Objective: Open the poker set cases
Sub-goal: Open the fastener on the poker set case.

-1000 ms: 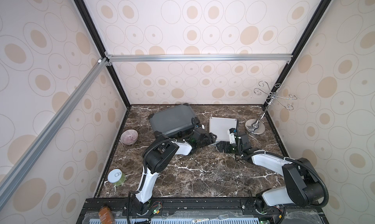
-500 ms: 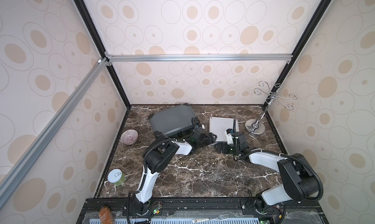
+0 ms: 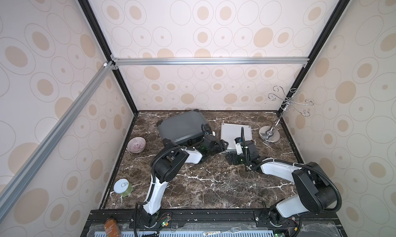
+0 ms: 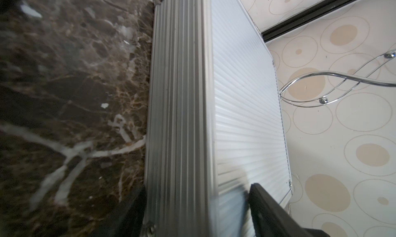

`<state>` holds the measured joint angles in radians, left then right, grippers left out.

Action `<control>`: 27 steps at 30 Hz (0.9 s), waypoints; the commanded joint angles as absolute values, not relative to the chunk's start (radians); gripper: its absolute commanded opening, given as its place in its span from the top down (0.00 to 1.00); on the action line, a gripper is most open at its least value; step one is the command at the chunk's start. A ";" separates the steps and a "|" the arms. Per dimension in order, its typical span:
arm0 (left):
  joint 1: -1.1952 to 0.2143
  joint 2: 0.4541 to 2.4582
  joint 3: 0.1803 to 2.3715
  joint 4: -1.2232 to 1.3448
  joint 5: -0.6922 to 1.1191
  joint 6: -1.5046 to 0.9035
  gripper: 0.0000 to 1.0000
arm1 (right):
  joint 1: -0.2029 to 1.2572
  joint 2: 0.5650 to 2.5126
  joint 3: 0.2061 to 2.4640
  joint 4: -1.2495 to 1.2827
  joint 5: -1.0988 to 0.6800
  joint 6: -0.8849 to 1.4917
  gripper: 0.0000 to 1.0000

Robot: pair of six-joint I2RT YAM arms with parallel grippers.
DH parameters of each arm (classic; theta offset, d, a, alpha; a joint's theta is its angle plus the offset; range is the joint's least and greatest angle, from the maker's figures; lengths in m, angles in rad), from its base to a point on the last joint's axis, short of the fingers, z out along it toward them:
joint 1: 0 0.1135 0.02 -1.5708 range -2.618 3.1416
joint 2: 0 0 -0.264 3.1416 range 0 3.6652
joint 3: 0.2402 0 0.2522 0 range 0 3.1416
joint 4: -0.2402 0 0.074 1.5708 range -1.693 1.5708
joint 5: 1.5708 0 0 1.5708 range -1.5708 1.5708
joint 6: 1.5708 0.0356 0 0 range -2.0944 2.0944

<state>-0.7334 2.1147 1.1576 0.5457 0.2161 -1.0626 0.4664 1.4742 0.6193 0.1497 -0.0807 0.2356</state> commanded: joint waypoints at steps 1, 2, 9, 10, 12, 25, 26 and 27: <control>-0.739 2.146 1.165 0.595 0.256 -1.082 0.25 | 0.527 1.431 0.582 0.190 -0.112 0.194 0.12; -0.737 2.145 1.160 0.601 0.256 -1.084 0.25 | 0.531 1.427 0.566 0.196 -0.102 0.200 0.12; -0.729 2.131 1.141 0.611 0.256 -1.082 0.25 | 0.533 1.374 0.485 0.221 0.013 0.262 0.11; -0.728 2.130 1.142 0.609 0.256 -1.079 0.25 | 0.532 1.368 0.486 0.218 0.039 0.274 0.10; -0.729 2.126 1.141 0.607 0.253 -1.074 0.25 | 0.530 1.361 0.492 0.210 0.082 0.290 0.08; -0.726 2.092 1.121 0.609 0.239 -1.005 0.24 | 0.526 1.259 0.475 0.201 0.295 0.350 0.01; -0.727 2.092 1.123 0.609 0.241 -0.998 0.24 | 0.521 1.244 0.469 0.201 0.304 0.349 0.01; -0.726 2.093 1.126 0.610 0.243 -0.992 0.23 | 0.511 1.228 0.465 0.201 0.300 0.348 0.01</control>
<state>-0.7246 2.1204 1.1297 0.6117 0.2283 -1.0370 0.5259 1.2640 0.4873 0.2043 0.2329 0.3325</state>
